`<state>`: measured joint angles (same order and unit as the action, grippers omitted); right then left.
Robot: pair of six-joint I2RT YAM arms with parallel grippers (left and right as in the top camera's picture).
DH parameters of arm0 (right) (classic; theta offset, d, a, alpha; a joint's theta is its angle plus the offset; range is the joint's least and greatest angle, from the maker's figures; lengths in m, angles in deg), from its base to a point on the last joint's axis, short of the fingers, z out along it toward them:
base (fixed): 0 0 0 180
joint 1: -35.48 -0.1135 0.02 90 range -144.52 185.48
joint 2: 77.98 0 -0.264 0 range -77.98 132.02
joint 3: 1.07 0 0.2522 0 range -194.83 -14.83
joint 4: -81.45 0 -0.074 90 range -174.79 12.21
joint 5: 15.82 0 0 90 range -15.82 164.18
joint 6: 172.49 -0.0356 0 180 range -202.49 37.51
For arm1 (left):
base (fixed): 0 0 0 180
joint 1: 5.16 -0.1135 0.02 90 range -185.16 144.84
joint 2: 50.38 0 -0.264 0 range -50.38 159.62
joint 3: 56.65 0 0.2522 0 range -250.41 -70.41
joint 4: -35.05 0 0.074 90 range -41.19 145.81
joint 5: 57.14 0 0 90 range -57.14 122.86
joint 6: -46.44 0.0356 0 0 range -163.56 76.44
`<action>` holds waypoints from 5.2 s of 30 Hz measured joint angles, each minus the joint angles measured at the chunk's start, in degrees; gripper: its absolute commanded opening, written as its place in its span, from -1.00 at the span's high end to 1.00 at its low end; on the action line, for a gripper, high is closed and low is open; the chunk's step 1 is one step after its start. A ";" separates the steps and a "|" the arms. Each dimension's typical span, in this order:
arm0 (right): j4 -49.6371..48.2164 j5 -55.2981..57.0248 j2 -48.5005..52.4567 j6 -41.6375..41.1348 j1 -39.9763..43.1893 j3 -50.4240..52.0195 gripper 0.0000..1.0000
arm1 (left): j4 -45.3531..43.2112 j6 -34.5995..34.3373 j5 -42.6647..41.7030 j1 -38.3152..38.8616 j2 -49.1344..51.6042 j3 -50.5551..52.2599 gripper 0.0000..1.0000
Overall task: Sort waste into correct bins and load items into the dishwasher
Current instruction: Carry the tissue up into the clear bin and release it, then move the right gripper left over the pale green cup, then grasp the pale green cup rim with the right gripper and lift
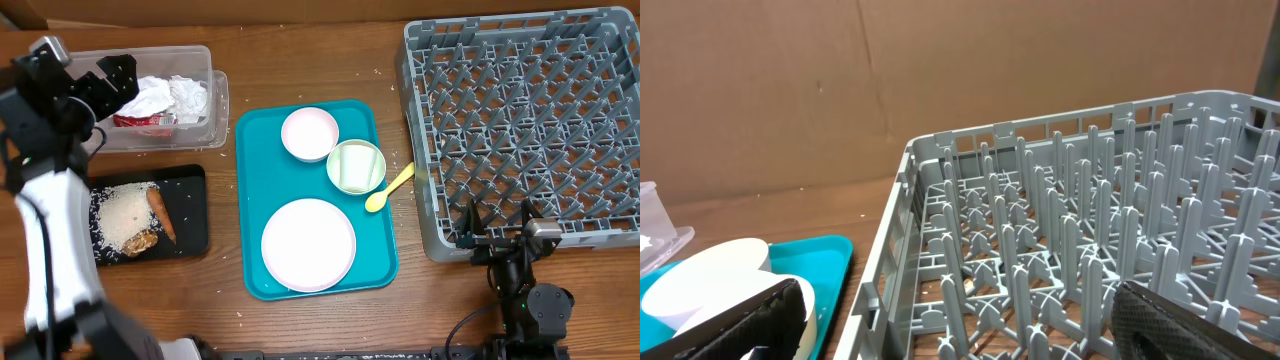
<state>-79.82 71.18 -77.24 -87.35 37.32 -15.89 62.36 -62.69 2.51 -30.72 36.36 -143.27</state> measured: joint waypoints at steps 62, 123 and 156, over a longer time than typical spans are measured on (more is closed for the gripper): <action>-19.04 -28.68 15.28 -12.39 0.00 -27.82 -1.00 | 36.02 -3.26 22.08 -13.55 -5.70 -0.48 -1.00; 66.45 -13.62 123.51 26.56 -25.88 -106.25 -0.62 | 36.04 -3.23 22.08 -13.55 -5.60 -0.48 -0.99; 75.19 -15.32 123.54 23.10 -25.88 -106.25 0.61 | 36.04 -3.23 22.08 -13.55 -5.60 -0.48 -1.00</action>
<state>-4.63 55.86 46.29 -64.25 11.44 -122.14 98.40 -65.93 24.59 -44.27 30.76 -143.75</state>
